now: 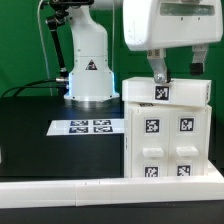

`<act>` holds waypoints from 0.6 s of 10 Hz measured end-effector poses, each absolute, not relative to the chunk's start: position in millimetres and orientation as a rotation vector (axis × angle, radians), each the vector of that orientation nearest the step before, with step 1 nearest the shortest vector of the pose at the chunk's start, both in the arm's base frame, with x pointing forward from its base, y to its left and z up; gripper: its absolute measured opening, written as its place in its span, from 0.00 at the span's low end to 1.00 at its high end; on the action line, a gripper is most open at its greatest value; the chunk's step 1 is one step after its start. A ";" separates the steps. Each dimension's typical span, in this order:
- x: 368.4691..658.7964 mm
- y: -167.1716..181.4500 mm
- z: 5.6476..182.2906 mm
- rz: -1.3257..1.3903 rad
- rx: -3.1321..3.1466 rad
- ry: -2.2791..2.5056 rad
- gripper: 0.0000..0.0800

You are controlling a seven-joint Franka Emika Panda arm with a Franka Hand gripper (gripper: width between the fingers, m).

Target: Assemble cabinet

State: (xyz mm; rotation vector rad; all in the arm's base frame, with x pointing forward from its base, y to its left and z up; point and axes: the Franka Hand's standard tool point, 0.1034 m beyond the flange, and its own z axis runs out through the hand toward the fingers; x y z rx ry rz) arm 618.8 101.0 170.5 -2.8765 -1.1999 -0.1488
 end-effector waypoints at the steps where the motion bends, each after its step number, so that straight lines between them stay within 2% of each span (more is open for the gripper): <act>1: 618.1 98.5 169.3 -0.144 -2.837 -1.315 1.00; 4: 618.7 90.0 167.5 -0.138 -2.730 -1.550 1.00; 6: 619.0 87.0 167.3 -0.134 -2.741 -1.527 1.00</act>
Offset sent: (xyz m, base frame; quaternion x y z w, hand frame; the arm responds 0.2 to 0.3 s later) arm -0.0003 -0.0042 -0.0028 0.0036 0.0041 -0.1956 0.9807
